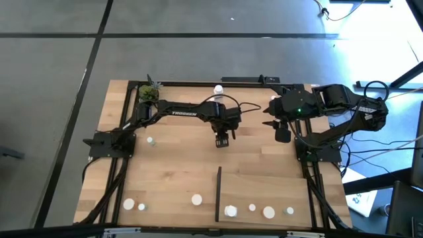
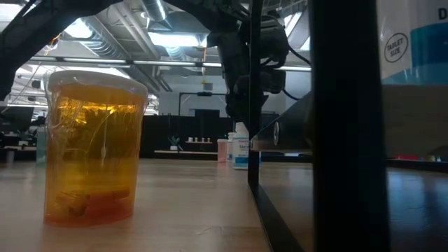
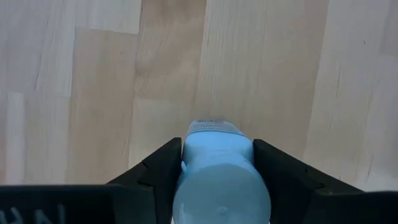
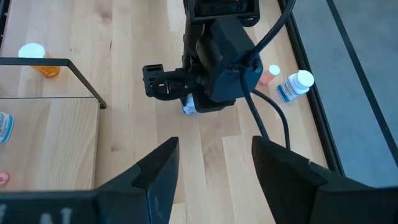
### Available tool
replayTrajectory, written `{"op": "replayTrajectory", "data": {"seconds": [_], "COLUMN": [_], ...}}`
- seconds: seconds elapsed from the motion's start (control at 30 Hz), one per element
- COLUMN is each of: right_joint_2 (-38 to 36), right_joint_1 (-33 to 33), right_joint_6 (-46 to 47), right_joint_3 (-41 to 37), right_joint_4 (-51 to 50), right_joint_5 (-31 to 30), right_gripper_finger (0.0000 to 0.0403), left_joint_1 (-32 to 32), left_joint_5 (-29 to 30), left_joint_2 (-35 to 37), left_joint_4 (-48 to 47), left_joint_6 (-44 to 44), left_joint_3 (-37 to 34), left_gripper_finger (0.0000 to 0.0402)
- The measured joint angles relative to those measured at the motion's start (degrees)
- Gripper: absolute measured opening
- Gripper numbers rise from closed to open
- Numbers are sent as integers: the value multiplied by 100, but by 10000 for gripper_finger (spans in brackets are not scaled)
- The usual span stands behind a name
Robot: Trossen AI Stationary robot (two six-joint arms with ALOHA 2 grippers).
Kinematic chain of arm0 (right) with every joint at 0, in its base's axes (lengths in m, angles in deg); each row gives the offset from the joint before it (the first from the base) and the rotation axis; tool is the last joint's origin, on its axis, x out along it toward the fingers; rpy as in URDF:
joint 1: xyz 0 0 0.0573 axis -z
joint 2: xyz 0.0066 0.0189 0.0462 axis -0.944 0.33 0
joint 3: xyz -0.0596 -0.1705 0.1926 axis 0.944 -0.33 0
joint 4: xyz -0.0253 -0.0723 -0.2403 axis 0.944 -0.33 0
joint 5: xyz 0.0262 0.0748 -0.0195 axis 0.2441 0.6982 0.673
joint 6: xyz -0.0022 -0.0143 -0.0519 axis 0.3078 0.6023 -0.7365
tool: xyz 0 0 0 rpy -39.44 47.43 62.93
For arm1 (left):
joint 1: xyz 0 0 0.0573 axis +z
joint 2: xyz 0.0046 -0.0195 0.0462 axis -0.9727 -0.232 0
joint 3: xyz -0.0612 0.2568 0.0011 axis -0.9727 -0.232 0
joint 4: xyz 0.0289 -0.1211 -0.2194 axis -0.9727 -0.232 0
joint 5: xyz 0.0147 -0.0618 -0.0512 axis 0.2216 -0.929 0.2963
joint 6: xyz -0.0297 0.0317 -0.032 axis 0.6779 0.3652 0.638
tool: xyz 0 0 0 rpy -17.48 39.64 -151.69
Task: Pick and place medicine bottles onto shelf by color
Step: Put the middle white pill bottle on the shelf
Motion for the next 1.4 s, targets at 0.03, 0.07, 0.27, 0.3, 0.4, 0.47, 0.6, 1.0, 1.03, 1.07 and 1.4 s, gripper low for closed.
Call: {"op": "replayTrajectory", "data": {"seconds": [0.03, 0.07, 0.27, 0.3, 0.4, 0.47, 0.6, 1.0, 1.03, 1.07, 1.4], "right_joint_2": [0, 0, 0, 0, 0, 0, 0, 2, 2, 2, 2], "right_joint_1": [0, -1, 0, 0, -1, -1, 0, -2, 0, 0, -1], "right_joint_6": [3, 9, 9, 4, 7, 6, 9, 1, 1, 5, 2], "right_joint_3": [0, 0, 0, 0, 0, 0, 0, 0, 0, 2, 2], "right_joint_4": [0, 0, 0, -2, -2, -2, -2, 3, 10, 14, 57], "right_joint_5": [0, 0, 0, 0, 0, 0, 0, 0, 0, 0, 0], "right_gripper_finger": [204, 204, 204, 204, 204, 204, 204, 204, 204, 204, 204], "left_joint_1": [2, 0, 0, 0, 0, -5, 0, -3, -3, -3, -84], "left_joint_5": [-6, -4, 3, 3, 23, 97, 145, 284, 337, 391, 887], "left_joint_2": [0, 0, -4, -4, -9, -10, -20, 441, 512, 603, 1543], "left_joint_4": [-2, -2, 9, 12, 17, 17, 13, -237, -236, -295, -791], "left_joint_6": [47, 96, 102, 105, 106, 108, 109, 152, 169, 236, 588], "left_joint_3": [0, 0, 0, 0, 0, -5, -9, -9, -9, -9, -8], "left_gripper_finger": [176, 177, 177, 177, 184, 197, 234, 292, 292, 292, 293]}}
